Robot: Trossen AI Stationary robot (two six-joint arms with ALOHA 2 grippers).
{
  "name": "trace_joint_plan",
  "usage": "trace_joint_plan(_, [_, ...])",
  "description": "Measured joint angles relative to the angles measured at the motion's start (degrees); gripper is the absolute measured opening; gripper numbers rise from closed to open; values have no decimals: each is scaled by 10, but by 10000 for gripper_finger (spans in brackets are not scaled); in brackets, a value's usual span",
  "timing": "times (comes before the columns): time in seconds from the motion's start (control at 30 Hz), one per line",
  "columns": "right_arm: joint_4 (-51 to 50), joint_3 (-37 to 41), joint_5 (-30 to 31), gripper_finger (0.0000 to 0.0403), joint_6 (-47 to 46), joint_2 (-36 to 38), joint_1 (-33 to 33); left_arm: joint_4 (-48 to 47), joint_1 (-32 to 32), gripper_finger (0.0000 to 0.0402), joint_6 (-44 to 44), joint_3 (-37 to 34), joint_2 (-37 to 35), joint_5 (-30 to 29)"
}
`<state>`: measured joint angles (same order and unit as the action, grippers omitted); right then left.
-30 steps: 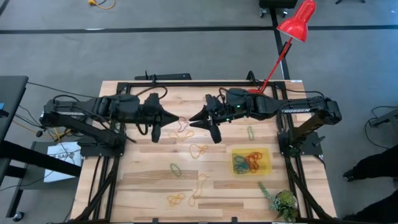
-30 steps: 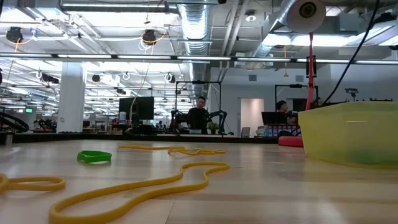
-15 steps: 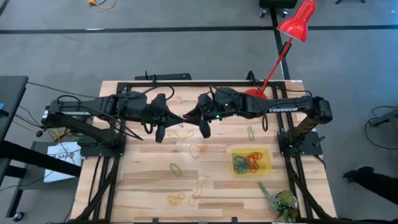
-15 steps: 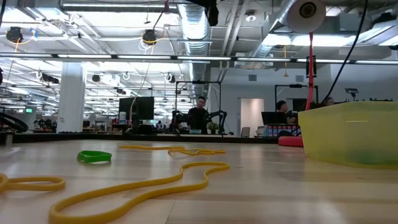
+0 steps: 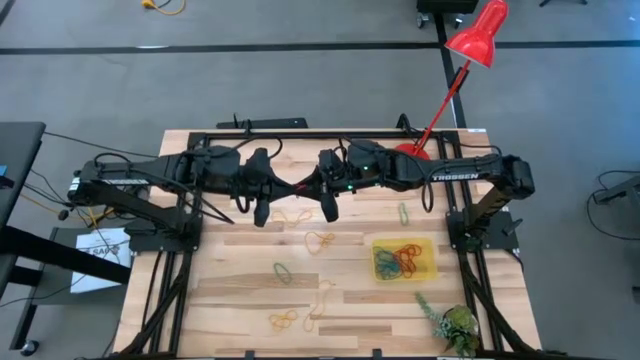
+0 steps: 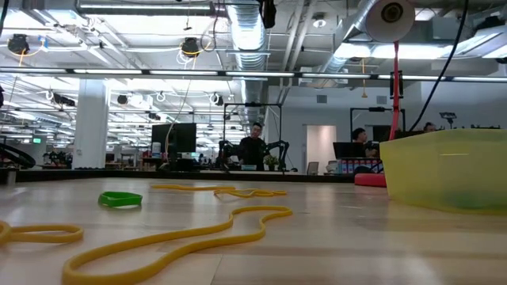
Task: Pick and place items into bin
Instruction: Put the red rubber band into the yellow bin
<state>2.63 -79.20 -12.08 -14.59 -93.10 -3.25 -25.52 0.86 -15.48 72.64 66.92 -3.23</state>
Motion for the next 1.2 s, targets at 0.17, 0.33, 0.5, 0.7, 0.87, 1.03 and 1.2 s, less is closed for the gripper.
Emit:
trace_joint_plan(0.17, [0,0,-4,26,0,0,2,-1,0,0,9,0,0,-17])
trace_joint_plan(0.33, [0,0,-5,3,0,0,6,-4,0,0,12,0,0,-20])
trace_joint_plan(0.5, [0,0,-5,1,-4,0,6,-5,0,0,12,0,0,-21])
trace_joint_plan(0.7, [-17,0,0,1,-5,0,6,-5,0,0,12,0,0,-22])
trace_joint_plan(0.87, [-53,0,0,20,-39,0,3,-5,0,0,12,0,0,-22])
trace_joint_plan(1.03, [-105,0,5,56,-39,0,1,-5,0,0,12,0,0,-26])
trace_joint_plan(1.2, [-110,0,38,83,-41,0,2,-23,0,0,11,0,0,-26])
